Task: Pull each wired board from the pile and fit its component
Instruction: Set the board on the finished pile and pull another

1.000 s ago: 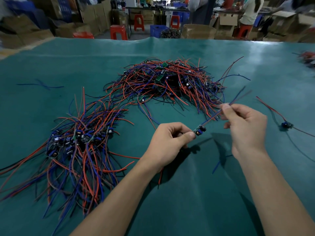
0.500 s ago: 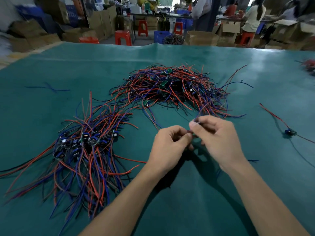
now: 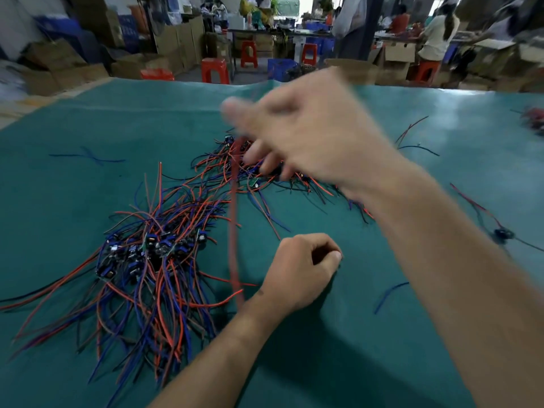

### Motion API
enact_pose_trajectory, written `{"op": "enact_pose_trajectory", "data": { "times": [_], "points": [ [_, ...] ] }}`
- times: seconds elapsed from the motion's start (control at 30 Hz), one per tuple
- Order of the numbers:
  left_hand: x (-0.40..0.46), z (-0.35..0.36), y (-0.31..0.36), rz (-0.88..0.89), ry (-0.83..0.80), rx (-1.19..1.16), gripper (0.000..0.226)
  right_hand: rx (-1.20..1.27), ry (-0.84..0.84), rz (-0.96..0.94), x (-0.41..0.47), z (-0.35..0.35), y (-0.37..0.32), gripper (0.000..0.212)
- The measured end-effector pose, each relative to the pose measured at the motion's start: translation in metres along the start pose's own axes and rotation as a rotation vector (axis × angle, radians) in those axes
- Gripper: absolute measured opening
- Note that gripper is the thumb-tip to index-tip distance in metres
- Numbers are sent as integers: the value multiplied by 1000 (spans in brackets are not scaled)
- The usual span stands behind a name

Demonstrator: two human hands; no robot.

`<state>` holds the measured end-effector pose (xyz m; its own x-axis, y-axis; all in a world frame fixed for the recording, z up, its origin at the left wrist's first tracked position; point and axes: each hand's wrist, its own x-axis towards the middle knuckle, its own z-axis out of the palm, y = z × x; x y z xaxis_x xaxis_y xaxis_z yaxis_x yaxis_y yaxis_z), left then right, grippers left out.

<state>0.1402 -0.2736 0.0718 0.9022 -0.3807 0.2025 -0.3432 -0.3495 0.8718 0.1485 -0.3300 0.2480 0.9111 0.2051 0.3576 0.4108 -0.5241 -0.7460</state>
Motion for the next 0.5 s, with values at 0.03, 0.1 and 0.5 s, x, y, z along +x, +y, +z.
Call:
{"op": "enact_pose_trajectory", "data": {
  "times": [0.03, 0.1, 0.5],
  "points": [
    [0, 0, 0, 0, 4, 10, 13, -103, -135, 58, 10, 12, 1, 56],
    [1, 1, -2, -13, 4, 17, 13, -365, -233, 125, 27, 22, 18, 59],
    [4, 2, -3, 15, 18, 23, 12, -940, 75, 488, 32, -27, 185, 24]
  ]
}}
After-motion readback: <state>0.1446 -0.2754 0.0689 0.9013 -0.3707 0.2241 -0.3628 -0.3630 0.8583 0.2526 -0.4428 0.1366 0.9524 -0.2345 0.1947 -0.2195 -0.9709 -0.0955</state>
